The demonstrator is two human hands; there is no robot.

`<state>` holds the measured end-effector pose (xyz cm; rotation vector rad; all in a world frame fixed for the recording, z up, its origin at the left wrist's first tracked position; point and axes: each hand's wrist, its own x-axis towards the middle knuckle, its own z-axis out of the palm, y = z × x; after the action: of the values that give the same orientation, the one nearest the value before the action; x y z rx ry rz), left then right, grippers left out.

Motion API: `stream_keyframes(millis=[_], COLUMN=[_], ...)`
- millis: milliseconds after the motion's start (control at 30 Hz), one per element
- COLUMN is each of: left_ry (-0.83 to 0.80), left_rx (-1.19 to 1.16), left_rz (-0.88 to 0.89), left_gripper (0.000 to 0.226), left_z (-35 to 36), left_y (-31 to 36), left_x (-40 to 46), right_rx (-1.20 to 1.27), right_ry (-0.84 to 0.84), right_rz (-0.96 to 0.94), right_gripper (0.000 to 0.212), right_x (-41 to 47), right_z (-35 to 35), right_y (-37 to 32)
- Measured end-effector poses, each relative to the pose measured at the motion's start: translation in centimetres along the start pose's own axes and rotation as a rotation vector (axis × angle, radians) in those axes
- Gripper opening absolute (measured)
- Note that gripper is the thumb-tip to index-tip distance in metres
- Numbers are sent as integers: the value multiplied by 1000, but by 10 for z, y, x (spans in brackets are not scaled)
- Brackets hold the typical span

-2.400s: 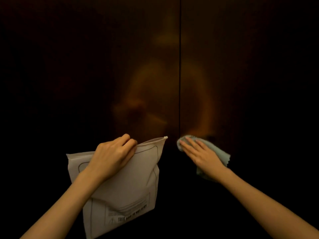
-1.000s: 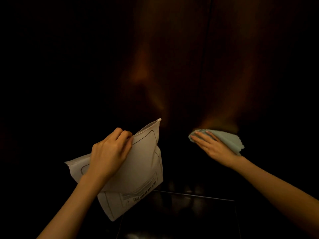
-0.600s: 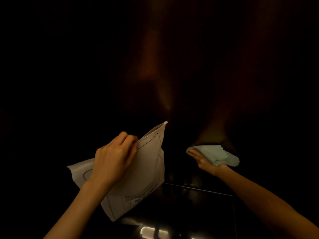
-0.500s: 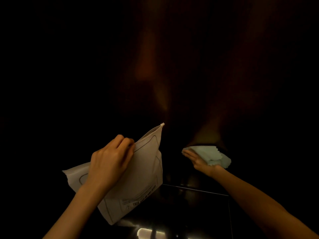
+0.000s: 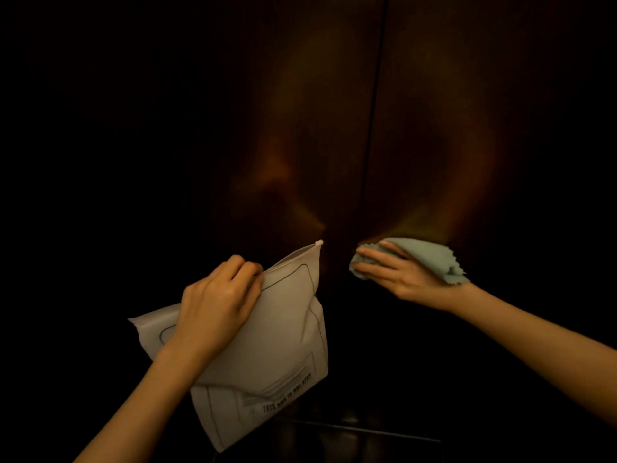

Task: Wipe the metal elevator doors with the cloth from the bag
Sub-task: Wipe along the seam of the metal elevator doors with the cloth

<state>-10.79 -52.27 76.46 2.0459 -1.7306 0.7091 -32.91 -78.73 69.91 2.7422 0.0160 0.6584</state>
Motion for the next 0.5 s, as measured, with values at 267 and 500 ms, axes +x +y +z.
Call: stream_keyframes(millis=[267,500], left_ry=[208,356], left_rx=[43,34], left_rz=[50,105], left_gripper=[29,28], left_z=[-47,-84], left_y=[-19,-22], left_x=[51,81], right_rx=[-622,-683], right_ry=[174,366], right_rz=[-23,199], right_gripper=[40,41], right_x=[84,130], right_z=[-170,-224], right_y=[53,52])
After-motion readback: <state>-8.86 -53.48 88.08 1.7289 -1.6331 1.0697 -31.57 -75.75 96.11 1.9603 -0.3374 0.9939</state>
